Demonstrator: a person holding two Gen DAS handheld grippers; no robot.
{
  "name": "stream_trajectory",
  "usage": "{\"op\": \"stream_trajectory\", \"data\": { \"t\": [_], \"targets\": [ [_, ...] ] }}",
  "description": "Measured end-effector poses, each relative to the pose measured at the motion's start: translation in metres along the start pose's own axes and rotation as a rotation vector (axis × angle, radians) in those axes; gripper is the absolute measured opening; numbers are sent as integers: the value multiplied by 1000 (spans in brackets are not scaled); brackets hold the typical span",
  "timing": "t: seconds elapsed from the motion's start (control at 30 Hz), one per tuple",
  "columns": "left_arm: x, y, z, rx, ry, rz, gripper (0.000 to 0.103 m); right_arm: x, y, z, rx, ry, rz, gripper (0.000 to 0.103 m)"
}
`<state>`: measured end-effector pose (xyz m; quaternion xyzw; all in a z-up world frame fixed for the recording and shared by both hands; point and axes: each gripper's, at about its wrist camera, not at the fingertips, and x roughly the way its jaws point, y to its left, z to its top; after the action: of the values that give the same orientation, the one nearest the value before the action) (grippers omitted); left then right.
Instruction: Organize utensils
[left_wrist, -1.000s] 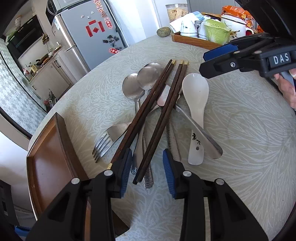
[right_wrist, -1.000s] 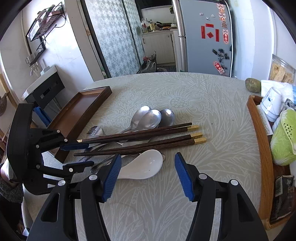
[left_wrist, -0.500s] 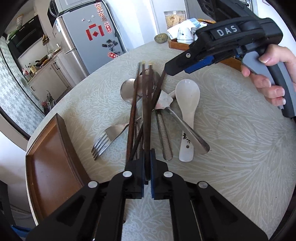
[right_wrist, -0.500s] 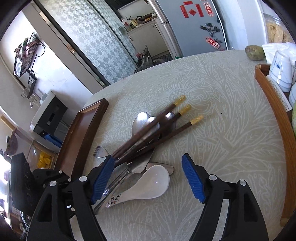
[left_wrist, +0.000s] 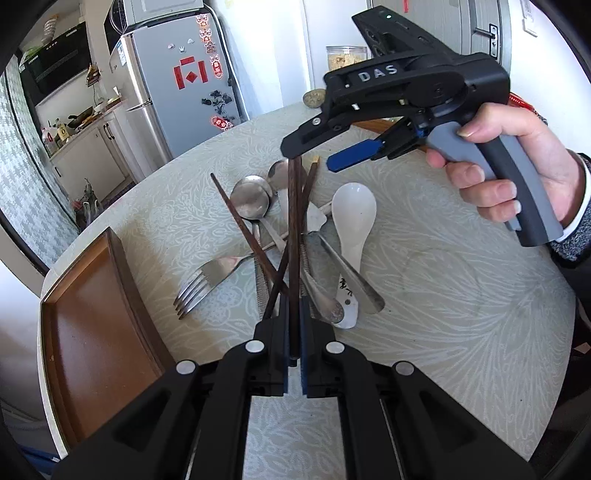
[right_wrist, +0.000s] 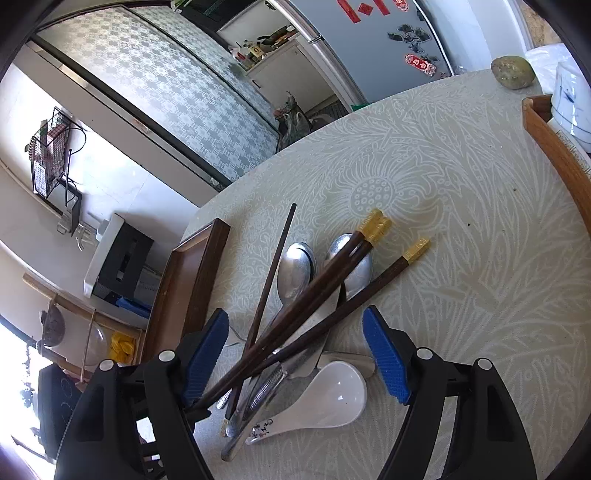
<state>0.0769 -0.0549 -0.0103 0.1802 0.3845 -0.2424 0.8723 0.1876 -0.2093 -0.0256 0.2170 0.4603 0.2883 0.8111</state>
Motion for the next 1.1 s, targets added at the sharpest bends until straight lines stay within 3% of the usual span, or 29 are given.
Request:
{"op": "stream_trajectory", "data": {
  "t": [0.1,0.33,0.43,0.5,0.57,0.87,1.1],
  "targets": [
    [-7,-5,2,-3,-24,-21,5,7,2,1,5,16,-17,62],
    [-10,-9,3,-20,-44,-28,5,20,-6,-1,48,48,-99,57],
    [-12,-12,4,-16,-52,-28,5,26,-13,3,69,65,-134,48],
    [-14,-16,4,0,-58,-18,5,27,-15,4,71,61,-158,37],
    [-14,-19,4,11,-58,-16,5,26,-16,3,75,58,-161,34],
    [-13,-24,-2,37,-55,-2,6,16,-10,-1,75,19,-171,30],
    [-29,-19,-8,31,-78,11,6,11,22,4,18,8,-180,29]
  ]
}}
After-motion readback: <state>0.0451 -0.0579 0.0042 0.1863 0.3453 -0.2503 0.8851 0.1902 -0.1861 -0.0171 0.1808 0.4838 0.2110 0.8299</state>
